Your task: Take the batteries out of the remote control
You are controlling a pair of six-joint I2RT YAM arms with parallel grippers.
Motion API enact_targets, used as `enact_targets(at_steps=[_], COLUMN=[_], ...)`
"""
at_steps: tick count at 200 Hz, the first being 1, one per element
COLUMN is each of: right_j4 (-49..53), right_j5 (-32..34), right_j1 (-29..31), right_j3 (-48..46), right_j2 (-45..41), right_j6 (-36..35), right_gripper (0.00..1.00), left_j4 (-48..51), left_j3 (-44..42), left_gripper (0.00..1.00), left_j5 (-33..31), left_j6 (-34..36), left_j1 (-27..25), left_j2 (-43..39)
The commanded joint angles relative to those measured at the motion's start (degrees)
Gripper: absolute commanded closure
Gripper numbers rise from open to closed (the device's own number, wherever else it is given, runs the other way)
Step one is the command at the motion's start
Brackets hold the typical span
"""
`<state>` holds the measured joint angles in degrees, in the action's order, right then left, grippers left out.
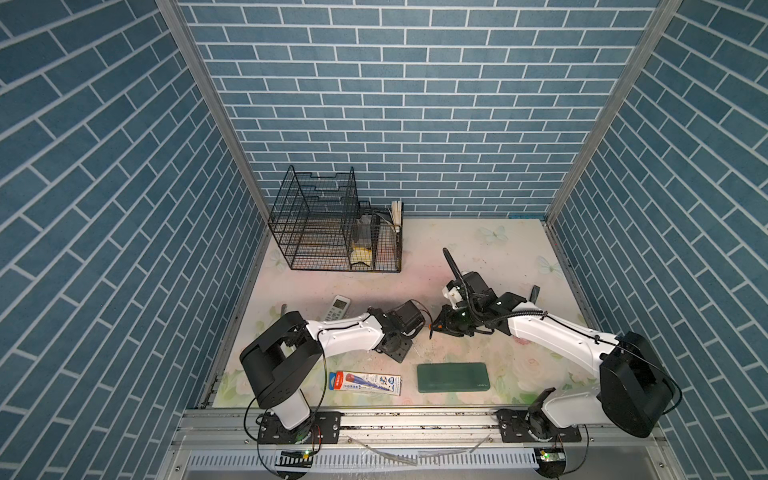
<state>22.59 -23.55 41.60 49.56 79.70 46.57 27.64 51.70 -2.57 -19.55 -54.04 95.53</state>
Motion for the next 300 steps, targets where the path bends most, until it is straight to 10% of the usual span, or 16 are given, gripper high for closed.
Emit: enact_targets(at_steps=[1,300], right_j4=[-0.11,-1.58], right_j5=[-0.27,1.14], right_j1=[0.3,0.23], right_j3=[1.62,-1.84], right_j2=[-0.38,0.42], right_j6=[-0.38,-0.25], right_gripper=[1.0,1.0], left_j4=[-4.6,-4.78], left_j3=[-3.27,-3.54], left_gripper=[0.77,0.78], left_j5=[4.65,4.77], left_j6=[-0.12,-0.21], left_j1=[-1.4,-1.35], left_j2=[5.55,5.76])
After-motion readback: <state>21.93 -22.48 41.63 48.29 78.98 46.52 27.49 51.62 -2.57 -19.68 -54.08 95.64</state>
